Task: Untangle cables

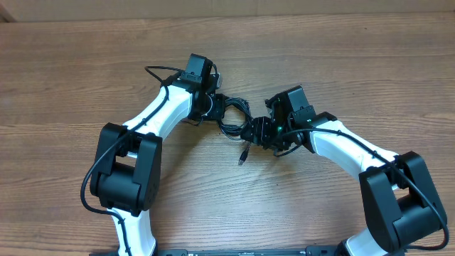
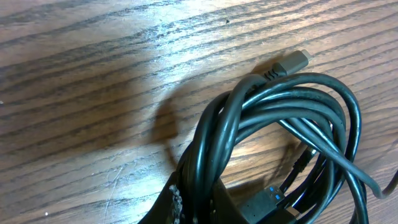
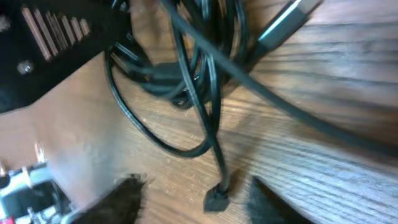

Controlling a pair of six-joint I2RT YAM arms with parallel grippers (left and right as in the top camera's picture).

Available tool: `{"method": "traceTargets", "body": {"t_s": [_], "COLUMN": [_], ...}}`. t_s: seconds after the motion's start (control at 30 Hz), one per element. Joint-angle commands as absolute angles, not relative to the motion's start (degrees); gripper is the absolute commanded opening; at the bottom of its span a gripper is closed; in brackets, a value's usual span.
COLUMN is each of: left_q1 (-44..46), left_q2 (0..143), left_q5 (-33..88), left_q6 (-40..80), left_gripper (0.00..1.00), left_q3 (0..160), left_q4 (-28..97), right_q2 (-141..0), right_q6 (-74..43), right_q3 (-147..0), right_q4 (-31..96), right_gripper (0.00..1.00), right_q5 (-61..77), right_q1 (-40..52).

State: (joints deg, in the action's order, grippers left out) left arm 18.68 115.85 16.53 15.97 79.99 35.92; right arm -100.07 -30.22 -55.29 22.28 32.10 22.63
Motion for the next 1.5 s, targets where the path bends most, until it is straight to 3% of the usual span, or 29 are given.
{"method": "traceTargets", "body": {"t_s": [0.0, 0.1, 0.23, 0.33, 0.63, 0.93, 1.13, 1.37, 1.47], "left_q1": [18.94, 18.92, 18.94, 18.92, 18.61, 15.59, 13.47, 12.73, 12.75], "left_q2": [116.53, 116.53, 116.53, 116.53, 116.53, 116.53, 116.53, 116.53, 116.53], "left_q5": [17.91, 18.06, 18.11, 21.02, 25.17, 27.03, 28.38, 28.27, 27.97], "left_q6": [15.4, 14.74, 13.5, 12.08, 9.63, 15.18, 18.65, 12.38, 6.09], "left_gripper": [0.04, 0.04, 0.04, 0.04, 0.04, 0.04, 0.04, 0.04, 0.04], "left_q3": [81.38, 81.38, 81.38, 81.38, 81.38, 81.38, 81.38, 81.38, 81.38], "left_q4": [35.48, 35.51, 36.07, 35.97, 35.75, 35.7, 35.53, 36.21, 36.12], "right_q2": [-98.19, -97.3, -97.32, -97.67, -101.27, -105.69, -105.69, -105.67, -105.67], "right_q6": [-23.75, -23.51, -23.53, -23.86, -24.12, -23.9, -22.35, -17.47, -17.56], "right_q3": [-57.14, -57.19, -57.17, -57.17, -56.97, -56.93, -56.84, -56.86, -56.86], "right_q4": [22.41, 22.46, 22.33, 21.96, 20.75, 18.52, 18.31, 11.09, 5.72], "right_gripper": [0.46, 0.49, 0.73, 0.77, 1.0, 0.96, 0.97, 0.96, 0.89], "right_q5": [34.06, 26.92, 20.4, 20.62, 21.67, 44.14, 46.72, 59.05, 64.6], "right_q1": [22.41, 21.34, 18.52, 15.94, 14.28, 11.84, 13.15, 10.98, 9.28]}}
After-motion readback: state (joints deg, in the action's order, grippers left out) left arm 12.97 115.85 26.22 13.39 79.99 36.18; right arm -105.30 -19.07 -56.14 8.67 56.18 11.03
